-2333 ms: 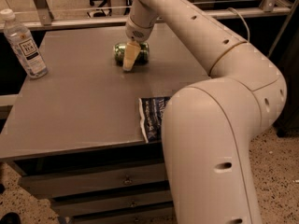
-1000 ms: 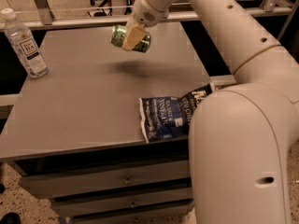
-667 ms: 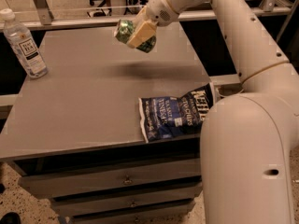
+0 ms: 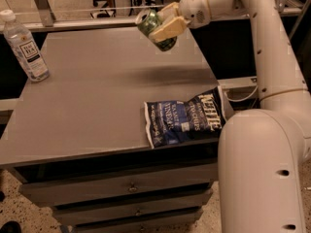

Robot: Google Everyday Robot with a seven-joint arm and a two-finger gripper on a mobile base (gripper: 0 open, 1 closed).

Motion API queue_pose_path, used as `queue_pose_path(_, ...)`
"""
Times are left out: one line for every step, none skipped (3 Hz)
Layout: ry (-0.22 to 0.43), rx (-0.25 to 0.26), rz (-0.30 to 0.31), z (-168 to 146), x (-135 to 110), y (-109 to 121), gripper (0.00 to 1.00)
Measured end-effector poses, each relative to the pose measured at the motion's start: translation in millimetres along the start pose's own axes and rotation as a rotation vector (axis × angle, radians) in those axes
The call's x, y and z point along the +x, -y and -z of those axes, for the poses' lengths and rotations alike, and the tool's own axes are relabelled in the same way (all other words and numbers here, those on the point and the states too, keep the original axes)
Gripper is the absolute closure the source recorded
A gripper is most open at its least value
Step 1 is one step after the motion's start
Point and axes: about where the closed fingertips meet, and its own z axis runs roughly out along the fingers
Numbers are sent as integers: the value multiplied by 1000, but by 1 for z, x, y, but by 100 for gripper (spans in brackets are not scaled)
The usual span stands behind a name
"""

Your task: Place green can upright

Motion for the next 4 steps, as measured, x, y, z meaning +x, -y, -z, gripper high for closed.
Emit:
queue_pose_path(88, 26, -43, 37, 8, -2, 100)
queue_pose_path(74, 75, -116, 75, 31, -8, 100)
queue_pose_path(71, 84, -128, 81, 36, -9, 100)
queue_pose_path(126, 79, -111, 74, 31, -7, 100)
